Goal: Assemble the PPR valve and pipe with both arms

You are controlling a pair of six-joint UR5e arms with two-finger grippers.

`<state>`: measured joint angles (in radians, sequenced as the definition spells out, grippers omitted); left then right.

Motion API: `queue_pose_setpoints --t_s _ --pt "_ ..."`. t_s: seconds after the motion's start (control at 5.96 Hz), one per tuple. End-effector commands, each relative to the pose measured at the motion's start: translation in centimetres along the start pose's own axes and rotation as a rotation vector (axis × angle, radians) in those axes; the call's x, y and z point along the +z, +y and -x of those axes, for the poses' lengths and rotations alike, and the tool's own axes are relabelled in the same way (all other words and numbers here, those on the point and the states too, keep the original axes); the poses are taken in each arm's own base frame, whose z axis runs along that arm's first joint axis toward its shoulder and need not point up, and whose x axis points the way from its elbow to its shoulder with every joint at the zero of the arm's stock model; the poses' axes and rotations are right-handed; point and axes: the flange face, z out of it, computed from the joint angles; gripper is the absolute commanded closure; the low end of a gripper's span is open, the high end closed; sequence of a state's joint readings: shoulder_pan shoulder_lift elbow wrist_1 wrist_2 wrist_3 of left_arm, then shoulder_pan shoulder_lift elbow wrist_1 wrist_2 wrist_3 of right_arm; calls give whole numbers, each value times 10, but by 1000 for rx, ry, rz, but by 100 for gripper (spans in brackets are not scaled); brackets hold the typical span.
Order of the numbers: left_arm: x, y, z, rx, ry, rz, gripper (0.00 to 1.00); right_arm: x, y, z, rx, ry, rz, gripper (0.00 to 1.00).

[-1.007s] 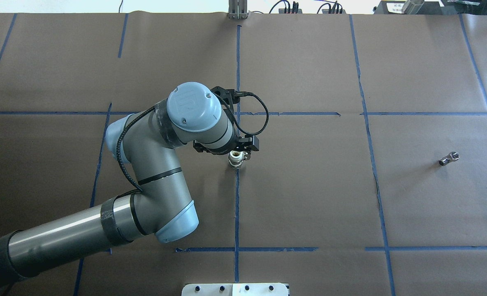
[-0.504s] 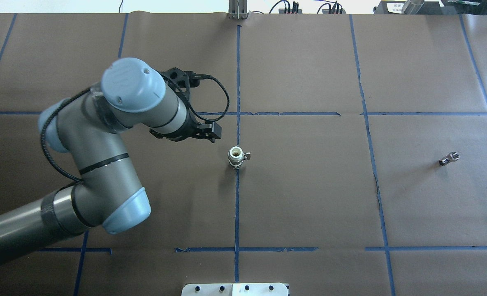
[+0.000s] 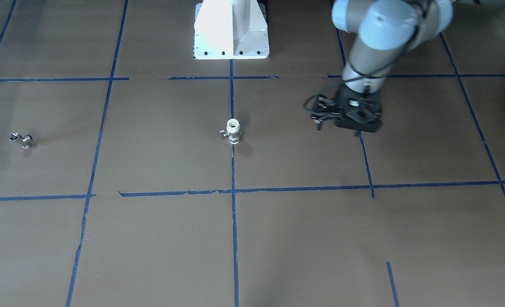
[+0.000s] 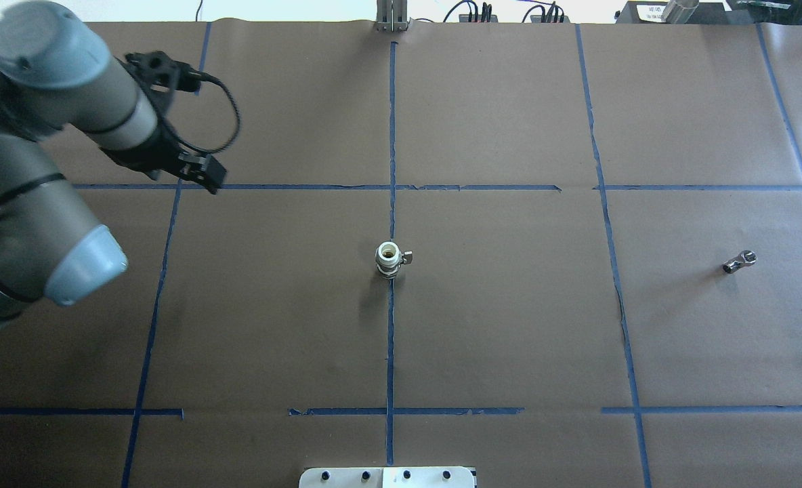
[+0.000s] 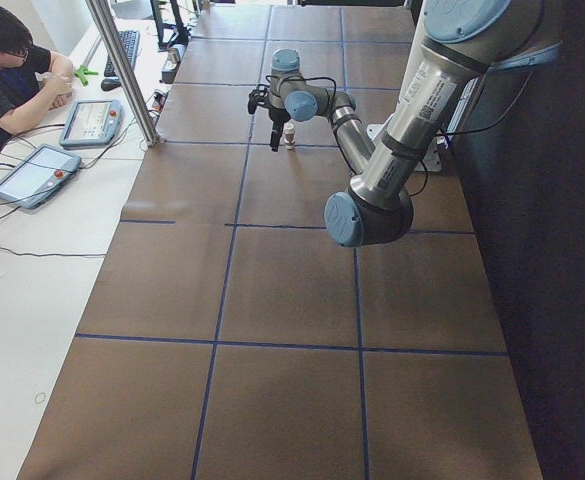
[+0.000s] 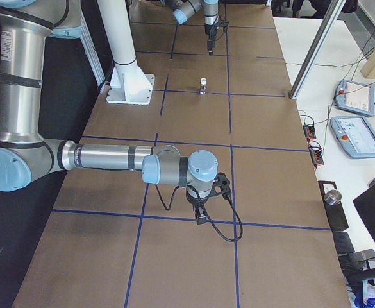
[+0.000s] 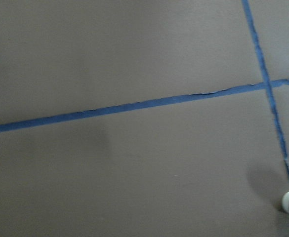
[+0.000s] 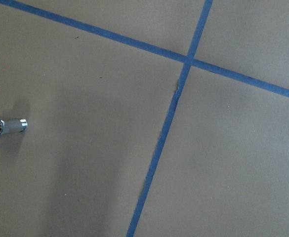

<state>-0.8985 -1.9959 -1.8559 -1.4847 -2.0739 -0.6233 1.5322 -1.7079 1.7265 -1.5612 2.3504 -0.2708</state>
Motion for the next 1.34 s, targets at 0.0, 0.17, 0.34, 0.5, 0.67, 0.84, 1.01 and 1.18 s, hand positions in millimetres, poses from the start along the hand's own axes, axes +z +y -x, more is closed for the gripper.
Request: queue_pose_setpoints --t_s 0.0,0.17,0.34,0.5,0.67,0.84,1.01,1.18 --pt "-38 16 199 33 -13 27 0 -1 -12 8 -21 0 -7 0" --pt "-43 59 305 69 12 62 0 7 -17 15 -42 -4 10 0" --pt "-40 111 398 3 53 81 0 8 -34 28 -24 -6 9 0" --pt "-46 166 457 -110 100 62 0 1 -49 36 19 -5 -7 0" --pt "-47 187 464 -140 106 61 0 1 -57 54 72 -22 -9 0" --pt "-45 186 463 -150 121 60 0 21 -73 94 113 -58 -36 0" --pt "-47 186 461 -145 124 57 0 45 -84 144 154 -94 -94 0" --pt "-47 185 461 -145 124 56 0 73 -87 178 145 -64 -109 0"
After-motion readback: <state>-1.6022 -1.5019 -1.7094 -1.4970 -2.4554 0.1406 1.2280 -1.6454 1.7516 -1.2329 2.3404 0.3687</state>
